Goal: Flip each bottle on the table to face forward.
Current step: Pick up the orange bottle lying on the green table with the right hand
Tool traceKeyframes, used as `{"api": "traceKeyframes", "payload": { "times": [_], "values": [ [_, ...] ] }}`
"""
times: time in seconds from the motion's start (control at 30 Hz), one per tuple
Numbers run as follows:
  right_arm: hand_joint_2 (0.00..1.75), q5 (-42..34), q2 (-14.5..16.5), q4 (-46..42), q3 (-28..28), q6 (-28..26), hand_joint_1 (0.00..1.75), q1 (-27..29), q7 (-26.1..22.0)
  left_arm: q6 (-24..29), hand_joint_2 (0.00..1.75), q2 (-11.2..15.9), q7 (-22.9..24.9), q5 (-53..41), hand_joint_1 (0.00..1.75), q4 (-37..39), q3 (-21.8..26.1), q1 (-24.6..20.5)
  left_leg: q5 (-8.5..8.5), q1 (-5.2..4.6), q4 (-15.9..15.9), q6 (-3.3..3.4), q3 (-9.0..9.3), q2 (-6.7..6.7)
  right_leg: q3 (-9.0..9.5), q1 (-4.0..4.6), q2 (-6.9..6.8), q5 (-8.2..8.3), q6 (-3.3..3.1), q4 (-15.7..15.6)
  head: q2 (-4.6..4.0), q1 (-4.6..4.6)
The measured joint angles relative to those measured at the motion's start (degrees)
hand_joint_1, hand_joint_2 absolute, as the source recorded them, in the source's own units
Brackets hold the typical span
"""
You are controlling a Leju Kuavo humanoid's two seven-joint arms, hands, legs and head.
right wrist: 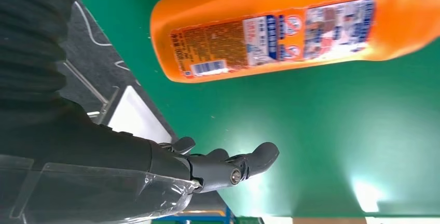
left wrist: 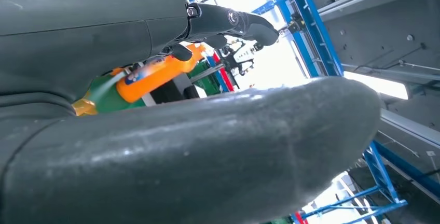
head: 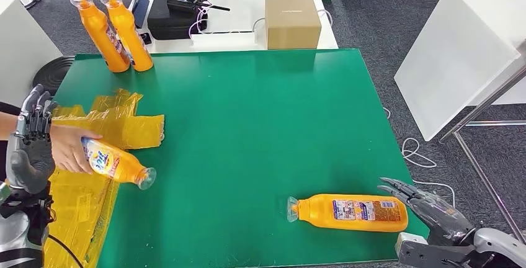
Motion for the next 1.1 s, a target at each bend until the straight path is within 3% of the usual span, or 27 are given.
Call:
{"api": "traceKeyframes", "payload": {
  "times": [0.7, 1.1],
  "values": [
    [1.75, 4.28, -1.90, 7.91, 5.87, 5.18, 0.00, -7.24, 1.82, -0.71, 0.00, -0.43, 0.91, 1.23, 0.00, 2.75, -3.45, -4.29, 0.00, 0.00, 0.00, 0.00, -0.01, 0.00, -0.02, 0.01, 0.00, 0.00, 0.00, 0.00, 0.00, -0.01],
    [1.75, 8.74, 0.67, 14.95, 12.84, 6.51, 0.00, -15.11, 1.85, -0.25, 0.00, -1.39, 0.95, 1.80, 0.00, 4.40, -5.14, -6.30, 0.00, 0.00, 0.01, 0.00, -0.01, 0.00, -0.02, 0.00, 0.00, 0.00, 0.00, 0.00, 0.00, -0.01]
  ]
}}
